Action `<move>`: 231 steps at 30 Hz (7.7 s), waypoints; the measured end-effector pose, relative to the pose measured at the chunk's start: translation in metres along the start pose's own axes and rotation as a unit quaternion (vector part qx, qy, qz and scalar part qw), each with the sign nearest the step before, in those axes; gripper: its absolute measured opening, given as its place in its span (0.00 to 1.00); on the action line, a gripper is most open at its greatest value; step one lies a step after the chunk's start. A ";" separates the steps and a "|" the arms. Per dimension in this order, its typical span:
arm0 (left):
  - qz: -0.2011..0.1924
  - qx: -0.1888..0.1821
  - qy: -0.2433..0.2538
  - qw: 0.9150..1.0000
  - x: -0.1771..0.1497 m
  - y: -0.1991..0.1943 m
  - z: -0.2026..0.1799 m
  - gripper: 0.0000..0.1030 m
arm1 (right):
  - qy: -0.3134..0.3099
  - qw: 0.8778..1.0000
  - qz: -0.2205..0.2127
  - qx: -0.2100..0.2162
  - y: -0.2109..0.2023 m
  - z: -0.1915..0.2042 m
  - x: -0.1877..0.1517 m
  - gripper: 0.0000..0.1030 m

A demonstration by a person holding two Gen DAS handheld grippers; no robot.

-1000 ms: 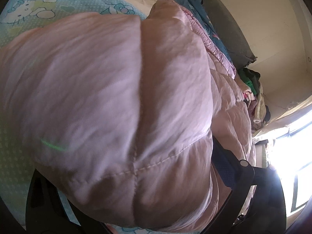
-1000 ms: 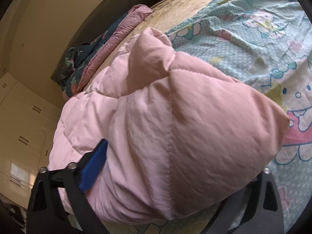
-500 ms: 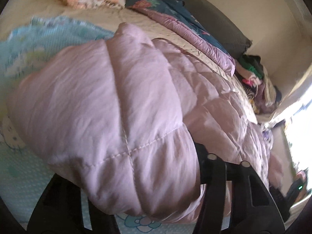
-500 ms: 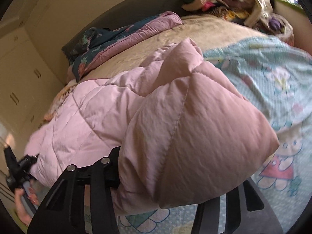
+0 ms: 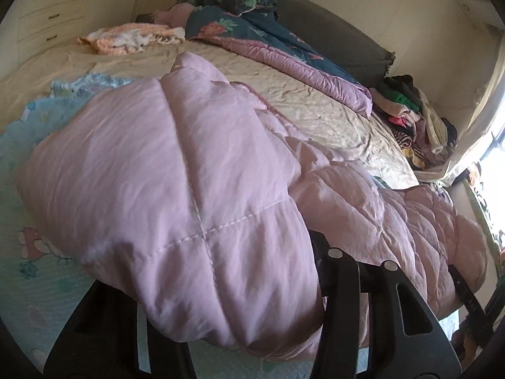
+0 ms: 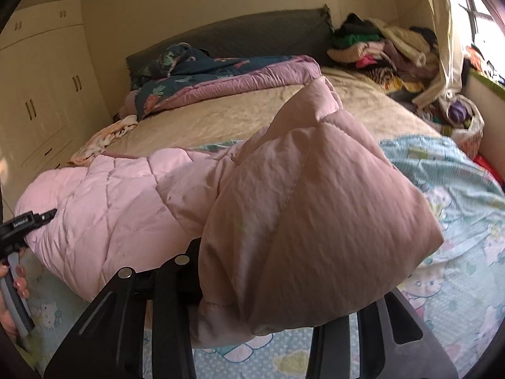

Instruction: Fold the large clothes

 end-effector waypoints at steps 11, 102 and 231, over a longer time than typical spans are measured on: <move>0.003 0.002 0.015 1.000 -0.012 -0.030 -0.009 0.37 | -0.026 1.000 -0.013 0.000 -0.043 0.001 -0.007 0.33; -0.024 -0.027 0.143 0.989 -0.163 -0.217 -0.056 0.91 | -0.040 0.994 -0.086 -0.053 -0.294 0.007 -0.154 0.96; 0.033 -0.013 0.167 0.985 -0.226 -0.208 -0.047 0.91 | -0.035 0.994 -0.042 -0.092 -0.284 -0.008 -0.202 0.96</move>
Point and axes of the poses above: each gripper's, at about its wrist camera, not at the fingertips, and y roughly the way its jaws point, z to its left, x to its top, the point moved 3 cm from there along y, roughly the way its jaws point, and after that the axes turned 12 degrees about -x, right-handed, at the moved point
